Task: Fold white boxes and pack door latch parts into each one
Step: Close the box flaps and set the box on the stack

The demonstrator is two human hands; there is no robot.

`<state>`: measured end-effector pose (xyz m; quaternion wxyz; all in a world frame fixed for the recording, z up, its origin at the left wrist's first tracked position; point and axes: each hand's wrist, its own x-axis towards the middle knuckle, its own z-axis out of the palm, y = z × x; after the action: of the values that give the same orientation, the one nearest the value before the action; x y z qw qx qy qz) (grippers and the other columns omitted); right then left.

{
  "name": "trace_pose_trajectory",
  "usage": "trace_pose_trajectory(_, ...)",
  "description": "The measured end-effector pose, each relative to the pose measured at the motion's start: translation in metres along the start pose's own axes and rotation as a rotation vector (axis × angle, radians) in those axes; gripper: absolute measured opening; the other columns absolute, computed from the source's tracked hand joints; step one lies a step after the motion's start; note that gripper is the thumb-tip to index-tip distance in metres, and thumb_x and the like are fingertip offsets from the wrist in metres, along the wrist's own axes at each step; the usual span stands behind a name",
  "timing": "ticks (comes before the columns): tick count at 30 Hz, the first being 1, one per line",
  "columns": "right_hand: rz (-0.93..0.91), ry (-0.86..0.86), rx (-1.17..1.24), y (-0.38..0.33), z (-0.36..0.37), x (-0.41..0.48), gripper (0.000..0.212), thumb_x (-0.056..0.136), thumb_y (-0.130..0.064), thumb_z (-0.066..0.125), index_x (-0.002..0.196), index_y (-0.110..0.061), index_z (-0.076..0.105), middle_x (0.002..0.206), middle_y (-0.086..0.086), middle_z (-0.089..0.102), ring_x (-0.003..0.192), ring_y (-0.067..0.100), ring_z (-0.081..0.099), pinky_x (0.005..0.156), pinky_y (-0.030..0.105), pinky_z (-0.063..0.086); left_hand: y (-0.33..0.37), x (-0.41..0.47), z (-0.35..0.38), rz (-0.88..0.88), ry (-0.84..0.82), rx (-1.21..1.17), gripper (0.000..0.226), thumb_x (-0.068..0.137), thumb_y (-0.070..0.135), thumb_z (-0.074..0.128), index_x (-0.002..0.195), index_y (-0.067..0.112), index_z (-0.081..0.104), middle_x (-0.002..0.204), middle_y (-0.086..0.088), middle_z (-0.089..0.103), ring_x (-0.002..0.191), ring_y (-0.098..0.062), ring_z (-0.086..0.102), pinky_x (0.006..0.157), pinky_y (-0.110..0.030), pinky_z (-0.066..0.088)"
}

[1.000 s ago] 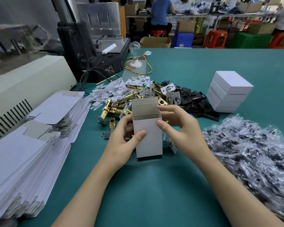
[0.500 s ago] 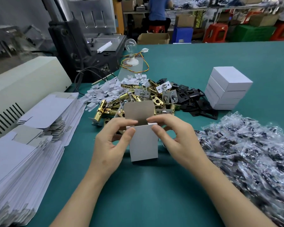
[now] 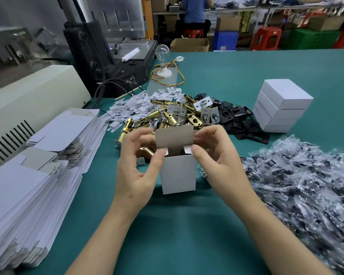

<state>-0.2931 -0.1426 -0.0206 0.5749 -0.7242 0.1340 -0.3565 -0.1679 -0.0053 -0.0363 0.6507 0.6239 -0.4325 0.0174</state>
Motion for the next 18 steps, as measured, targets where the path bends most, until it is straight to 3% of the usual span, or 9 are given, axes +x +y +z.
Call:
trace_pose_trajectory(4, 0.019, -0.064, 0.128, -0.0012, 0.0011, 0.0022, 0.041, 0.093, -0.004, 0.054, 0.121, -0.032, 0.061, 0.112, -0.004, 0.073, 0.107, 0.015, 0.067, 0.086, 0.024, 0.053, -0.0027, -0.0011, 0.0009, 0.001, -0.038, -0.005, 0.045, 0.098, 0.014, 0.063, 0.138, 0.032, 0.054, 0.11, 0.01, 0.067, 0.096, -0.016, 0.065, 0.084, -0.017, 0.047)
trace_pose_trajectory(7, -0.01, -0.103, 0.123, -0.0045, 0.0017, 0.0034, 0.038, 0.09, 0.001, 0.05, 0.106, -0.028, 0.069, 0.105, -0.006, 0.074, 0.103, 0.01, 0.068, 0.084, 0.018, 0.051, -0.0038, -0.0003, -0.0001, 0.04, -0.094, -0.008, 0.029, 0.099, 0.012, 0.059, 0.121, 0.03, 0.064, 0.111, 0.009, 0.067, 0.1, -0.023, 0.064, 0.086, -0.025, 0.049)
trace_pose_trajectory(12, -0.04, -0.082, 0.131, -0.0024, 0.0028, 0.0022, 0.036, 0.093, 0.014, 0.049, 0.088, -0.012, 0.073, 0.104, 0.0, 0.076, 0.106, 0.017, 0.07, 0.09, 0.024, 0.054, -0.006, 0.0027, -0.0026, 0.121, -0.104, -0.016, 0.019, 0.099, 0.011, 0.061, 0.106, 0.025, 0.072, 0.108, 0.002, 0.067, 0.106, -0.029, 0.065, 0.092, -0.035, 0.052)
trace_pose_trajectory(15, -0.01, -0.074, 0.093, -0.0015, 0.0009, -0.0008, 0.035, 0.095, 0.007, 0.047, 0.089, -0.014, 0.074, 0.105, -0.001, 0.076, 0.108, 0.016, 0.069, 0.089, 0.023, 0.052, -0.0054, 0.0022, -0.0054, 0.109, -0.111, 0.012, 0.013, 0.102, 0.018, 0.063, 0.107, 0.023, 0.074, 0.111, 0.001, 0.069, 0.109, -0.027, 0.067, 0.091, -0.032, 0.054)
trace_pose_trajectory(18, -0.026, -0.098, 0.038, -0.0031, -0.0037, -0.0051, 0.028, 0.093, -0.017, 0.046, 0.1, -0.016, 0.073, 0.111, -0.002, 0.074, 0.115, 0.021, 0.065, 0.096, 0.034, 0.051, -0.0033, 0.0031, -0.0065, 0.073, -0.091, 0.035, 0.013, 0.103, 0.025, 0.064, 0.108, 0.022, 0.075, 0.113, 0.001, 0.071, 0.112, -0.025, 0.068, 0.09, -0.032, 0.055)
